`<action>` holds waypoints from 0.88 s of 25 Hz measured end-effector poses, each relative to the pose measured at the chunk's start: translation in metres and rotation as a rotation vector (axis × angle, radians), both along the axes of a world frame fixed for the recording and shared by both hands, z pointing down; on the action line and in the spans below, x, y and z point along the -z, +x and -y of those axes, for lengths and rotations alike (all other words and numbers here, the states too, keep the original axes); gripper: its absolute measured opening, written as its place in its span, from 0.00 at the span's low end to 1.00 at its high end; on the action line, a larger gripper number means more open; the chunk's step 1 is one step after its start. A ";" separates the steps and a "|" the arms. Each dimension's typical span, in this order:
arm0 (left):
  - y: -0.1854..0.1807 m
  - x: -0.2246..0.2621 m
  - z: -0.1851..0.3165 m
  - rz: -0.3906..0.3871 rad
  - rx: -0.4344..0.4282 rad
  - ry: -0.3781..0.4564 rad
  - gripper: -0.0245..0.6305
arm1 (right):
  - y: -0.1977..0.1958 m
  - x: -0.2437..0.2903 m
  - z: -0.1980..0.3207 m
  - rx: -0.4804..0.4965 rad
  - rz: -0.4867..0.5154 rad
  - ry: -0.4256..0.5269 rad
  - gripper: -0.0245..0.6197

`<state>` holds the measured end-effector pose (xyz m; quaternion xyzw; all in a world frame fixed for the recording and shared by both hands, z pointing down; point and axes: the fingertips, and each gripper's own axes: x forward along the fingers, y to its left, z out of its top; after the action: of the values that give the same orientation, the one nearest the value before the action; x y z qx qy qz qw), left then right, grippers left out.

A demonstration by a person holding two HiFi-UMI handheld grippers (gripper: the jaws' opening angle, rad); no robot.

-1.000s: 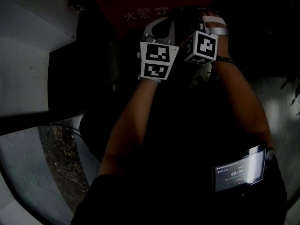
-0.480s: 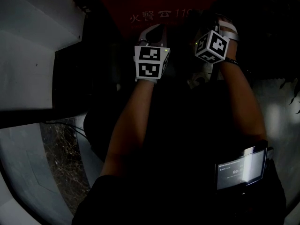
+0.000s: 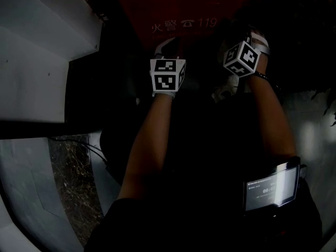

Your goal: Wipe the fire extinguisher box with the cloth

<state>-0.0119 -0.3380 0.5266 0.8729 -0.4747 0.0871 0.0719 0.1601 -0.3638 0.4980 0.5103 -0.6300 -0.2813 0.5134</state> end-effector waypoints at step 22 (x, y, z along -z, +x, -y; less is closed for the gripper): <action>-0.128 -0.012 0.036 0.156 0.222 0.001 0.04 | -0.281 -0.046 0.003 0.546 -0.124 0.035 0.09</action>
<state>-0.1401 -0.3737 0.5382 0.8055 -0.5727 0.1458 0.0435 -0.1206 -0.3669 0.5437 0.3120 -0.7066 -0.4507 0.4475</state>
